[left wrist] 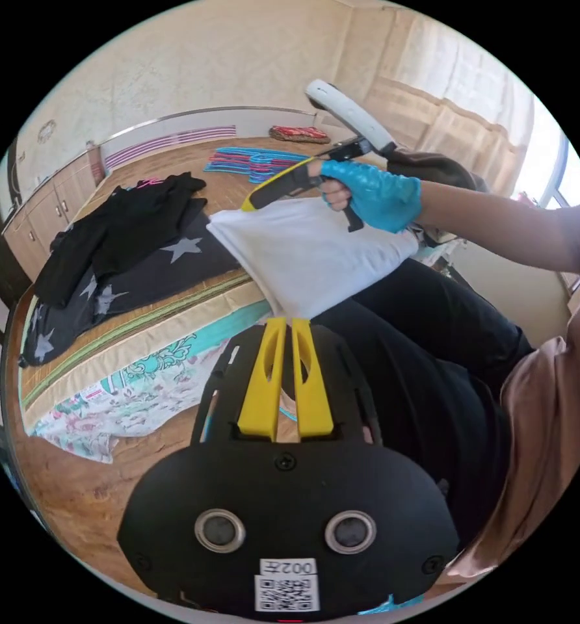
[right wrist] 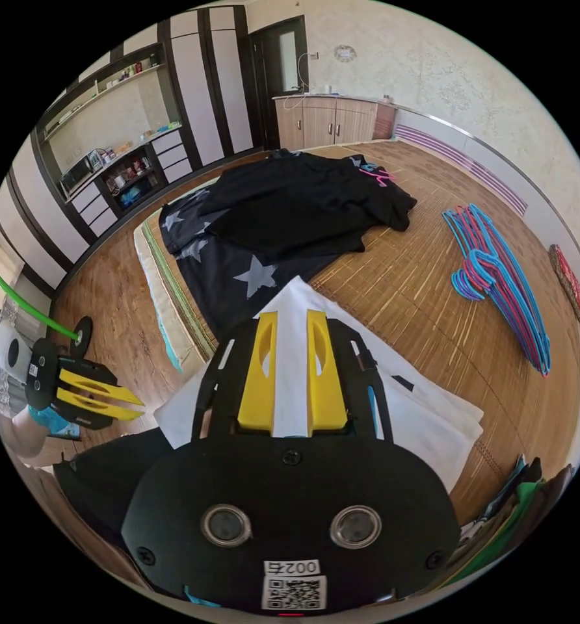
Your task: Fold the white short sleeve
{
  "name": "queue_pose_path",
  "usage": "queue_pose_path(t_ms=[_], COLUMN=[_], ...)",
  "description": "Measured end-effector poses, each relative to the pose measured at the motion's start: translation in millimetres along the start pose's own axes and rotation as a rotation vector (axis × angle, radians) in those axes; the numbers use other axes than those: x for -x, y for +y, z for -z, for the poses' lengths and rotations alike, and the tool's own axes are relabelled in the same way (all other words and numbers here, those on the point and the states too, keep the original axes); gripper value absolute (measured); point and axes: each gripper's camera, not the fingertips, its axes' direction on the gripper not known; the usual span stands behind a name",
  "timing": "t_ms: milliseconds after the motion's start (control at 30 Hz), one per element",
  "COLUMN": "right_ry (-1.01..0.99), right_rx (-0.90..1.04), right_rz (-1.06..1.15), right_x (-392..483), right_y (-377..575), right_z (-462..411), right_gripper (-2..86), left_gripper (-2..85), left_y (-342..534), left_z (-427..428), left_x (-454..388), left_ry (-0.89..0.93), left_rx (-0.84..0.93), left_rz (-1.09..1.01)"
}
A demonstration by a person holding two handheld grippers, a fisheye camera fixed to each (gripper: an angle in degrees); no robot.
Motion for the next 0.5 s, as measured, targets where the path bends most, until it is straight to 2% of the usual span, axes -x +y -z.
queue_pose_path(t_ms=[100,200,500], right_ry=[-0.01,0.005,0.033], right_rx=[0.025,0.058,0.094], right_rz=[-0.004,-0.002,-0.006], right_x=[-5,-8,-17], right_y=[-19,-35,-65], right_z=[-17,-34,-66], right_gripper=[7.8,8.1,7.3], left_gripper=[8.7,9.9,1.2], left_y=[6,7,8], left_z=[-4,-16,-28], left_x=[17,32,60], left_ry=[0.118,0.172,0.169], left_rx=[-0.027,0.015,0.023], left_rz=[-0.038,-0.065,-0.149])
